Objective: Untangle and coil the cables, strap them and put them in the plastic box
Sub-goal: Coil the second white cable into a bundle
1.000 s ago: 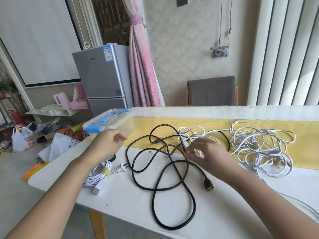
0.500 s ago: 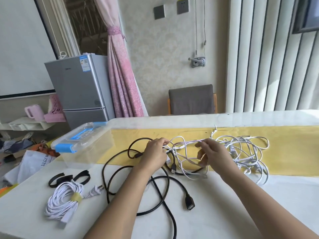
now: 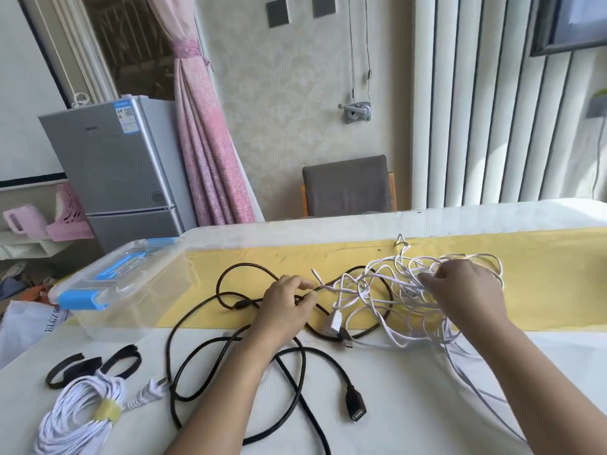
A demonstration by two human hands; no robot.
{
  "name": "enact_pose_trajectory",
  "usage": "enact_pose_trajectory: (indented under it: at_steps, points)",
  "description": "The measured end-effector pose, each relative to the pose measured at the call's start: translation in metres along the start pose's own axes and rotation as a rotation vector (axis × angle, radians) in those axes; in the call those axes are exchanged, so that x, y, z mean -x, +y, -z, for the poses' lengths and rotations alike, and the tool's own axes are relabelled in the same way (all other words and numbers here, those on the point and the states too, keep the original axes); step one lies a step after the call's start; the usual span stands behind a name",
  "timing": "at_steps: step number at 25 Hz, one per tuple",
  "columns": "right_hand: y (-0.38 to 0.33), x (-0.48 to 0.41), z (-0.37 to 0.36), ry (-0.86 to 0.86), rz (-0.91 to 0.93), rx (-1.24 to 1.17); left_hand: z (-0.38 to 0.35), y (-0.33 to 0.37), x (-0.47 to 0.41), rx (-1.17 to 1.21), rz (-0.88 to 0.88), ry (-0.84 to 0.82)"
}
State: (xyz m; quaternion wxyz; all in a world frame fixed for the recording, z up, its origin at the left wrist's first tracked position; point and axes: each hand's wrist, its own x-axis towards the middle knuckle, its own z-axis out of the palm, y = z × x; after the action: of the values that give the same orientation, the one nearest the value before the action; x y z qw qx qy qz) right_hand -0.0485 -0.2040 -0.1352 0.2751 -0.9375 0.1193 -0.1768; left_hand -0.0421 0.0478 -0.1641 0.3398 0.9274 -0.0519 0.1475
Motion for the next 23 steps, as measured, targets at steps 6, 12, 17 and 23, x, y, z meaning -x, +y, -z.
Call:
enact_pose_trajectory:
  at_steps: [6, 12, 17, 23]
  points:
    - [-0.009, 0.008, -0.007, 0.032, 0.263, 0.077, -0.02, 0.021, 0.017, 0.003, -0.043, -0.242]
    - [-0.026, 0.019, -0.01, -0.002, 0.739, -0.364, -0.013, 0.021, 0.011, 0.198, -0.239, -0.015]
    - [-0.025, 0.02, -0.019, -0.139, 0.811, -0.279, -0.011, 0.028, 0.015, 0.314, -0.313, 0.026]
    - [-0.031, 0.026, -0.015, -0.036, 0.697, -0.303, -0.007, 0.038, 0.022, 0.472, -0.141, 0.192]
